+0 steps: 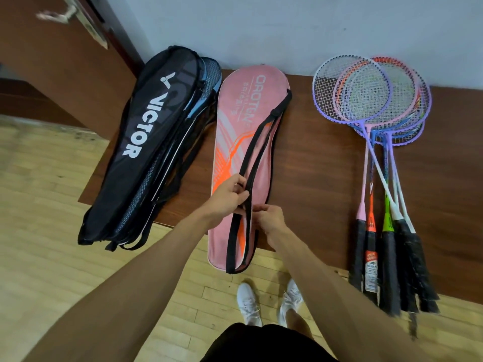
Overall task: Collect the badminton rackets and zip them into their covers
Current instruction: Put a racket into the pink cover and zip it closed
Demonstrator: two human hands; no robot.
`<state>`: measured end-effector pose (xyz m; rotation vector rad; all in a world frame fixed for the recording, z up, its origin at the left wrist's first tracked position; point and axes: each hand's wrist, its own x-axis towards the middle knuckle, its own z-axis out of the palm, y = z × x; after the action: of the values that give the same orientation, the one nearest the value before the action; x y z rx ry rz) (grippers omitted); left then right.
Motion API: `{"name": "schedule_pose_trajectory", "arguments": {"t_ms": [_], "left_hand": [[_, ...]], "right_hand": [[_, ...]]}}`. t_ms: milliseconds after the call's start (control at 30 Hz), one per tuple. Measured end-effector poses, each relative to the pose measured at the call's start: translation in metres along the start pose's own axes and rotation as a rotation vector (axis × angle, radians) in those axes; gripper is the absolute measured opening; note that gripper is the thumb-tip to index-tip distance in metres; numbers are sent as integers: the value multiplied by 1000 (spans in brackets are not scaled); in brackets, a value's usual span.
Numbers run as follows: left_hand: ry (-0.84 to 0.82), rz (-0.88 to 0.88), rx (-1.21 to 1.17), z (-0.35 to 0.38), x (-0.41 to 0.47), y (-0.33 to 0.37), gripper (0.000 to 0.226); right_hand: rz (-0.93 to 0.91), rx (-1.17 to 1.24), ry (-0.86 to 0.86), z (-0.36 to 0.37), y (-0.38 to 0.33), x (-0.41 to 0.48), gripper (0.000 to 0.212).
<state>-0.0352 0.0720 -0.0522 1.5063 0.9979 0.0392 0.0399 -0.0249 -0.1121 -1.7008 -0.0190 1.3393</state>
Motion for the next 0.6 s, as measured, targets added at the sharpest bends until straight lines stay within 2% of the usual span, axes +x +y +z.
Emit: {"name": "schedule_pose_trajectory", "arguments": {"t_ms": [167,233,400,600], "left_hand": [[33,-20,65,-4,1,-13,15],[40,-36,114,-2,1,-20,8],[50,-41,273,13,4,-37,12],[-16,62,429,32,15,-31,11]], "right_hand": [[-82,-58,-53,-5,6,1,18],[-111,-124,-20,-18,10,4,18],[-169,-393,151,-56,20,10,11],[-175,-557,189,-100,14,-8,6]]}}
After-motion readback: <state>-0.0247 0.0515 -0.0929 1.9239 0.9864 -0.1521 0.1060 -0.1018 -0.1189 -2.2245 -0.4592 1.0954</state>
